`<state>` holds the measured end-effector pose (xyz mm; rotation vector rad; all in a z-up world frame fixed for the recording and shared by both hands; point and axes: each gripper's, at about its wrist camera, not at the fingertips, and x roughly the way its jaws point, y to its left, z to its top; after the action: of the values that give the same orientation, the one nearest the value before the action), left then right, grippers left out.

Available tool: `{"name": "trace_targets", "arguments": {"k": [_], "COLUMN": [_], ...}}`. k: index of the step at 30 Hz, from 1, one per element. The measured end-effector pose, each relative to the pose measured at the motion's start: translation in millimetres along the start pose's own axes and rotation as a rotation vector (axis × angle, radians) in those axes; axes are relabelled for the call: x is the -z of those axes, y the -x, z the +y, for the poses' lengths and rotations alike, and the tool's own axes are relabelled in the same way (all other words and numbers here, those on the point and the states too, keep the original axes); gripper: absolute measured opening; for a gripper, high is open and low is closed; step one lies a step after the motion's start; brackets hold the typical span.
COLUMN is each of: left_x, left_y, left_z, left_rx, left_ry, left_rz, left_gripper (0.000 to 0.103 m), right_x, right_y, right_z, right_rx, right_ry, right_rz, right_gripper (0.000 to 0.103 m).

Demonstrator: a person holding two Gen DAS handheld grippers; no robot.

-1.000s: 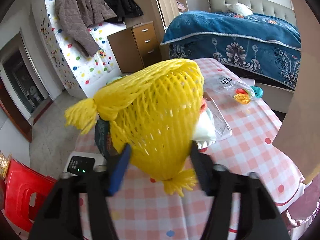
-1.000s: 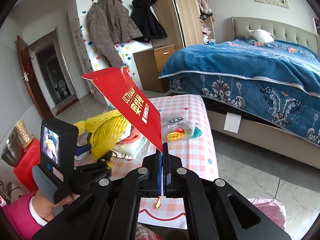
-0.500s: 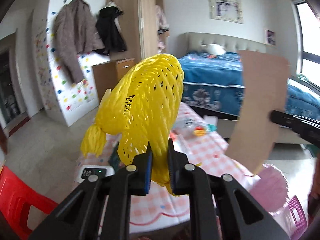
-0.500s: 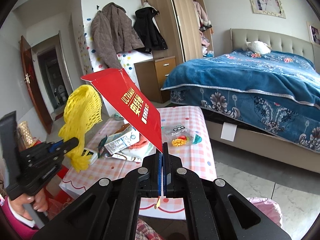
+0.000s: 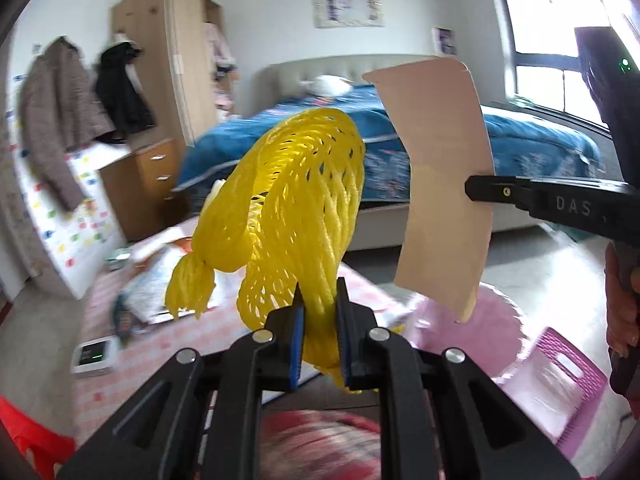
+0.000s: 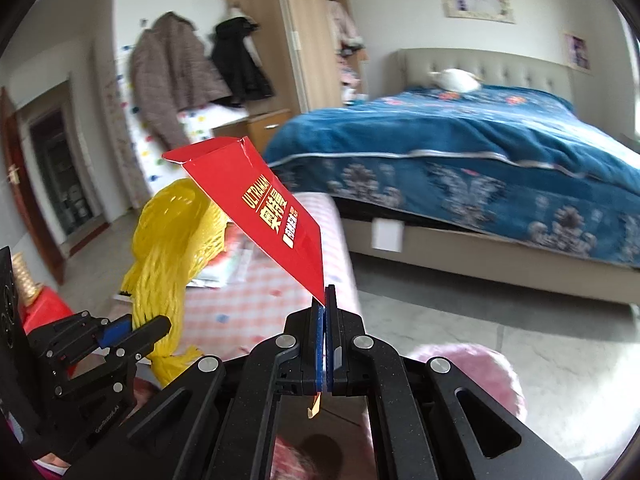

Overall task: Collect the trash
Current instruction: 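Carry both items to the pink wastebasket and open both grippers over it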

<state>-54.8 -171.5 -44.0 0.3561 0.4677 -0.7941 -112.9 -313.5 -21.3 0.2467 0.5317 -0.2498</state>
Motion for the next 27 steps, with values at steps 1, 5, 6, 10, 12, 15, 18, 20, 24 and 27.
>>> {"name": "trace_targets", "arguments": {"k": [1,5,6,10,12,15,18,20,24,27], "left_x": [-1,-5,-6,-12,-10,-7,-7,-7,-9,-11], "left_y": [-5,-26,-30,-60,-69,-87,-100,-106,-116,-119], "left_z": [-8,-42,-50,-80,-92,-106,-114,-120,-122,-123], "left_rx": [0.033,0.152,0.175,0.267,0.298,0.342,0.371,0.378,0.385,0.371], "left_ry": [-0.011,-0.061,-0.071,-0.089,-0.1,-0.109,-0.106,-0.103,-0.094,-0.093], "left_rz": [0.008,0.039,0.046,0.098,0.121,0.16,0.189,0.207,0.218,0.222], "left_gripper": [0.012,0.012,0.012,0.013,0.013,0.013,0.014,0.015,0.029,0.056], "right_x": [4,18,23,40,45,51,56,58,63,68], "right_y": [5,18,21,23,21,15,5,0,-16,-27], "right_z": [-12,-47,-59,-98,-111,-128,-143,-149,-160,-168], "right_rx": [0.034,0.13,0.16,0.234,0.252,0.267,0.27,0.268,0.269,0.265], "right_ry": [-0.015,-0.07,-0.091,-0.166,-0.193,-0.226,-0.248,-0.261,-0.28,-0.3], "right_rz": [0.002,0.009,0.013,0.028,0.032,0.042,0.051,0.059,0.088,0.118], "right_gripper": [0.0,0.0,0.0,0.0,0.0,0.0,0.0,0.0,0.005,0.013]}}
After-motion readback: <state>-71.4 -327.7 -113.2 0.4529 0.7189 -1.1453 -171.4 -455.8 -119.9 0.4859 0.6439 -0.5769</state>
